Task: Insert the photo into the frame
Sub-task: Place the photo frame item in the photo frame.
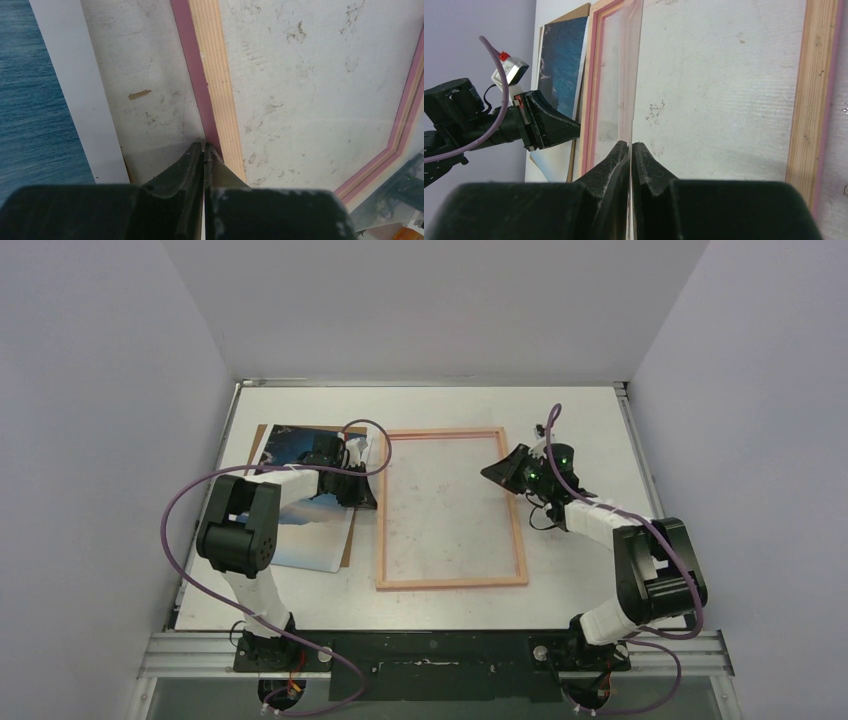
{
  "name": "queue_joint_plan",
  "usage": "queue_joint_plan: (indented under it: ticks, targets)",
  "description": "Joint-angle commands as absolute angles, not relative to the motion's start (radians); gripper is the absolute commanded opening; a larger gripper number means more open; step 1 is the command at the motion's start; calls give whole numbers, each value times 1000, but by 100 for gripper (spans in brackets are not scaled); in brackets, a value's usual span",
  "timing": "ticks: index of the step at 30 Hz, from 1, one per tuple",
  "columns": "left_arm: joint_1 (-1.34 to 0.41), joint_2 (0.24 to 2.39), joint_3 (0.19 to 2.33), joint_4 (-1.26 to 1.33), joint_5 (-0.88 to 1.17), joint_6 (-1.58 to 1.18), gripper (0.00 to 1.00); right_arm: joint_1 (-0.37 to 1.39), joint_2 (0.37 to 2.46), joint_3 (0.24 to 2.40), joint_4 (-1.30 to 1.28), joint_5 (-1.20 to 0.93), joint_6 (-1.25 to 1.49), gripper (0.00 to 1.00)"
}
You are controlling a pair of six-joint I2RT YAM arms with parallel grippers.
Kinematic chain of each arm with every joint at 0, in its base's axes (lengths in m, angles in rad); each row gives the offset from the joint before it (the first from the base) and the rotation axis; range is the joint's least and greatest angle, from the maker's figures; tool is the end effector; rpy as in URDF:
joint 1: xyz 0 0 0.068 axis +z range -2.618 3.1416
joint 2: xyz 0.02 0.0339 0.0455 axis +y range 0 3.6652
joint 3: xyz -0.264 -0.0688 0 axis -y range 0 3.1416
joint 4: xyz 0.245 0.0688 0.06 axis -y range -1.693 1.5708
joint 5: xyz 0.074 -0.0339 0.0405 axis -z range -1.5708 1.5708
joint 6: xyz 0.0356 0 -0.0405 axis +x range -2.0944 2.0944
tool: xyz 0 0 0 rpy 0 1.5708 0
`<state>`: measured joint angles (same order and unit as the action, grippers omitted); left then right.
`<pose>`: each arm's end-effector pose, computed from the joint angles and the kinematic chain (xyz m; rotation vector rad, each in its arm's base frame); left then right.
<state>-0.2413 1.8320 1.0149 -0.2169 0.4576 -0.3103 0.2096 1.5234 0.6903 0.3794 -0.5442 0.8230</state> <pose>0.3398 -0.0998 0.1399 0.0780 2.6450 -0.7895 0.2999 0.0826 0.1905 0.2897 2.1477 1.1767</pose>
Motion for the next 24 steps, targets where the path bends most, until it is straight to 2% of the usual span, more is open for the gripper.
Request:
queue_joint_plan:
  ticks: [1,24]
  targets:
    - [-258,1851,1047,-197,501,-310,1,234,1465,680,507,-542,807,5]
    - [-257,1860,1064,-210,520,-314,0,260,1494,680,594,-488,815,5]
